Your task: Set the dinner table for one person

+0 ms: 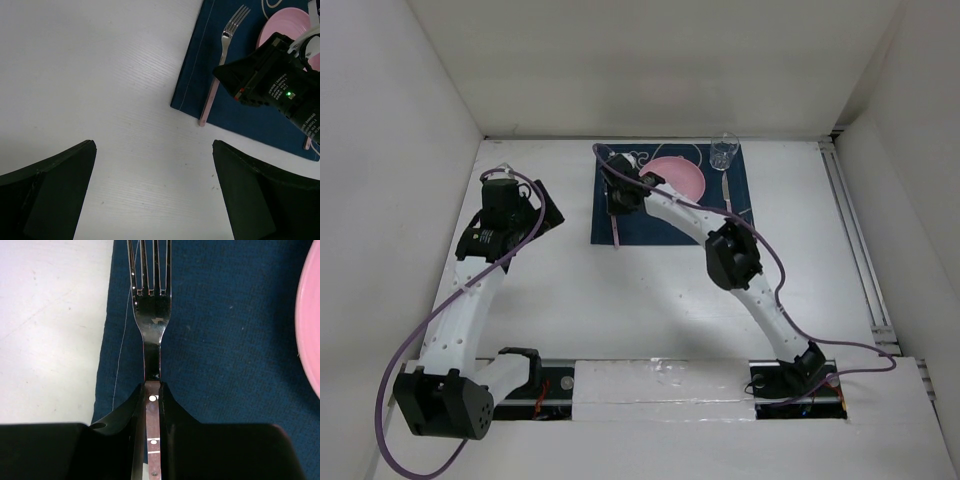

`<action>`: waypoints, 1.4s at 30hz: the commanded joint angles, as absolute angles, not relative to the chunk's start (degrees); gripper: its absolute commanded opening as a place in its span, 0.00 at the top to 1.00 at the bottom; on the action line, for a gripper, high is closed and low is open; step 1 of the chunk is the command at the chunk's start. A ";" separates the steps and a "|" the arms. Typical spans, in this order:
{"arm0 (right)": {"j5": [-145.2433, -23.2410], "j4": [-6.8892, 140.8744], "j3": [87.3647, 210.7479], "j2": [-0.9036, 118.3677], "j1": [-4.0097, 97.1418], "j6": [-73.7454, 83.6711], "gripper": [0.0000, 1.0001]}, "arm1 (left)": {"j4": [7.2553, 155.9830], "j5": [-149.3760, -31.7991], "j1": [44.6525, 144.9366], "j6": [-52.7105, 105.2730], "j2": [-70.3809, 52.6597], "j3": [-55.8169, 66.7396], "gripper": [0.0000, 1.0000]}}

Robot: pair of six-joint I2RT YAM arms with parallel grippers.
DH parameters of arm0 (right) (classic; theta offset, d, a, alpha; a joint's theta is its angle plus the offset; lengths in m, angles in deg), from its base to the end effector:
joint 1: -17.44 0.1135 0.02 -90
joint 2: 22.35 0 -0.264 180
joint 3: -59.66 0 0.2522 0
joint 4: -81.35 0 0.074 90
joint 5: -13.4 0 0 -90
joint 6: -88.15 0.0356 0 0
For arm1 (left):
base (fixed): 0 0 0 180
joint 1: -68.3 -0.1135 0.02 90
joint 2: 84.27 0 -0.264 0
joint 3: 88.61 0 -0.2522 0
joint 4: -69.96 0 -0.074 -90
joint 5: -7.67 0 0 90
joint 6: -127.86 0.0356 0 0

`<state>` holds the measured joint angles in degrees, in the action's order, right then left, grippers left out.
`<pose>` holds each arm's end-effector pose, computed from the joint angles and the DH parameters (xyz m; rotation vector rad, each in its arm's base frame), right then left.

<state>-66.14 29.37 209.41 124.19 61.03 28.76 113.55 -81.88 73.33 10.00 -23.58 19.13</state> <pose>0.4129 0.3841 0.1912 -0.1920 2.4304 0.3750 0.2299 -0.0200 0.3362 -0.4296 2.1041 -0.3288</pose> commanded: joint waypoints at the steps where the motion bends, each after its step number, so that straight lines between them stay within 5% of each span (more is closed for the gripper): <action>1: -68.24 31.20 213.26 123.02 59.63 31.01 1.00 | 112.81 -81.97 73.22 10.79 -23.71 19.62 0.00; 42: -75.63 37.00 215.98 130.93 55.41 36.82 0.97 | 112.29 -83.64 73.22 10.79 -24.76 20.15 0.00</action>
<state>-75.61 34.73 213.54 130.16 55.13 36.63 113.52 -83.32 73.33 10.00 -23.58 19.94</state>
